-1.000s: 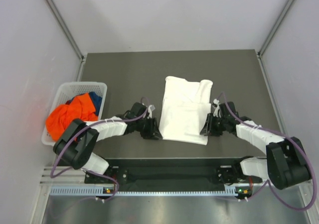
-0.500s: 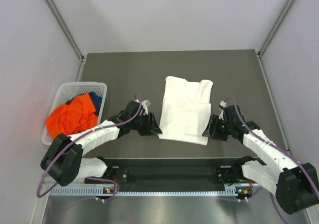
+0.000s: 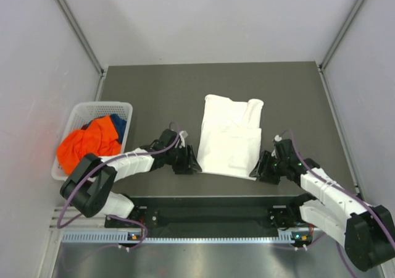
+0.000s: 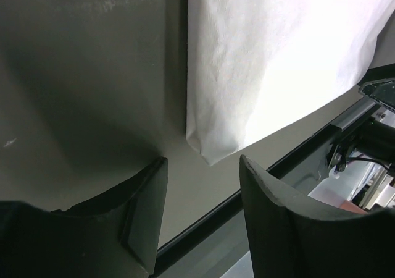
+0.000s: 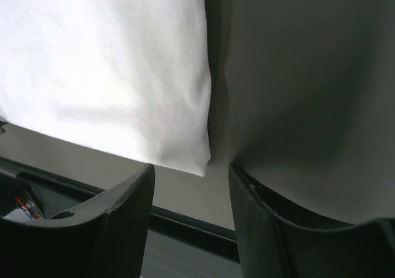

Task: Fold and stack the t-shirts
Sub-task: Fold the tshirt

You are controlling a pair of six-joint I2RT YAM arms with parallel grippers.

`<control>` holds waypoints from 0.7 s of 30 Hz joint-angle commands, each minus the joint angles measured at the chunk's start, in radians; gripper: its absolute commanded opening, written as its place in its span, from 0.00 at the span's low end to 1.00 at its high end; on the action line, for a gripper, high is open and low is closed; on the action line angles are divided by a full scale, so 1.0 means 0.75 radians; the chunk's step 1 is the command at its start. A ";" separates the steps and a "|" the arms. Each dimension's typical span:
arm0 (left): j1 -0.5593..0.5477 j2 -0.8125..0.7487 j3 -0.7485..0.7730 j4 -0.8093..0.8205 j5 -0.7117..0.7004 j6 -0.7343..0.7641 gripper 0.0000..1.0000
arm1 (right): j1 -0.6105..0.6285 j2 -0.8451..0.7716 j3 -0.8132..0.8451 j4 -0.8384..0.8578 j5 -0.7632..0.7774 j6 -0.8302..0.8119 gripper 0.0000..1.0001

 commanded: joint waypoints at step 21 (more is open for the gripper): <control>0.004 -0.093 -0.081 0.017 0.019 -0.026 0.00 | 0.042 -0.108 -0.044 -0.047 0.016 -0.011 0.00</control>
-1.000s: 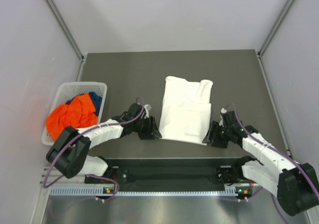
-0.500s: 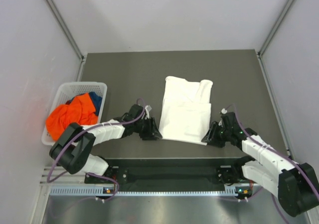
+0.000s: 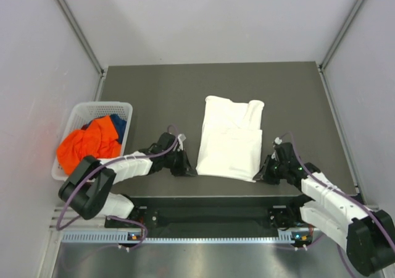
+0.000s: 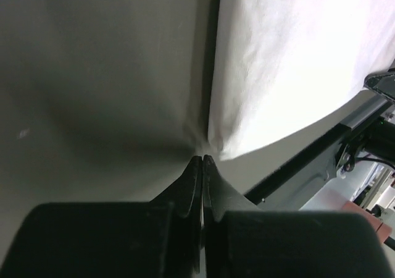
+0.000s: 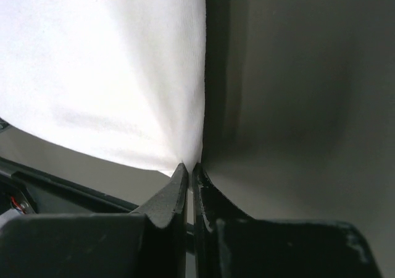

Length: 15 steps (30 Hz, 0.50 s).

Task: Fold and stack the t-shirts
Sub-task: Fold the tshirt

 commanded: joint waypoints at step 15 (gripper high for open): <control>-0.010 -0.440 -0.147 0.032 0.108 -0.097 0.36 | 0.034 -0.308 0.065 -0.353 0.025 -0.027 0.00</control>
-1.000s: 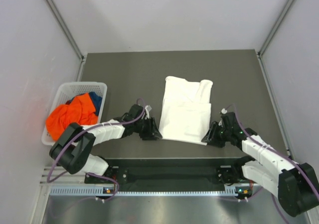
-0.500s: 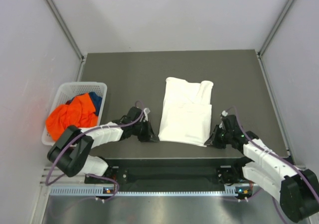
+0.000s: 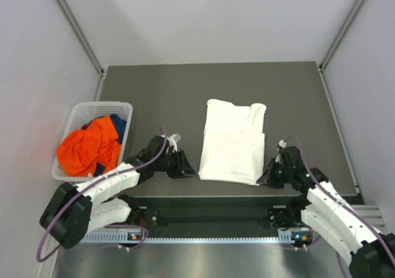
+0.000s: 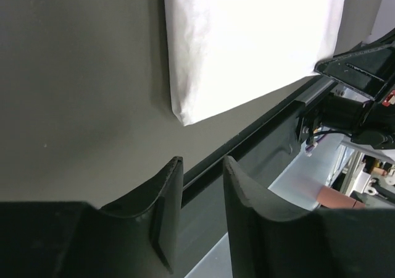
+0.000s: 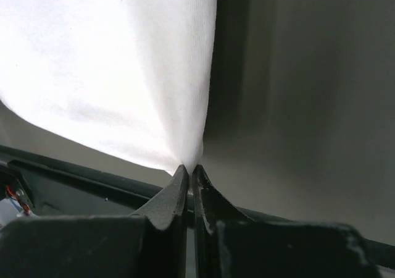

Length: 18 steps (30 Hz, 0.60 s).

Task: Fold and stack the t-shirts
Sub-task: Fold the tshirt

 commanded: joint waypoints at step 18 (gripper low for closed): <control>-0.008 0.223 -0.205 0.570 -0.016 -0.114 0.52 | 0.020 -0.043 0.016 -0.032 -0.005 0.015 0.00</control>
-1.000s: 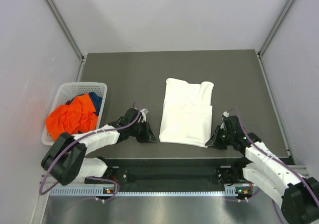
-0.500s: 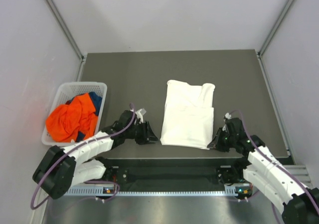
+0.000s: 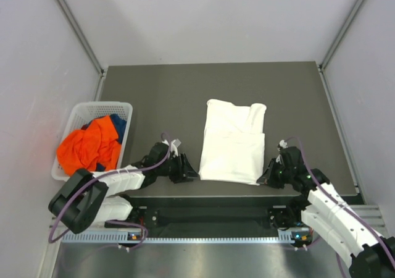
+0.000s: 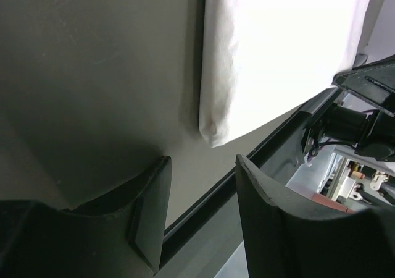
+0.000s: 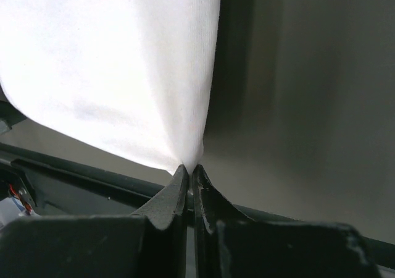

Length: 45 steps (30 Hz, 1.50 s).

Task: Fold and stack the t-shirts
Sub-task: Fold the tshirt

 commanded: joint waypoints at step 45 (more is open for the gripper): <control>-0.162 0.040 -0.061 0.292 -0.139 -0.152 0.54 | 0.021 -0.072 0.037 -0.098 0.046 -0.010 0.00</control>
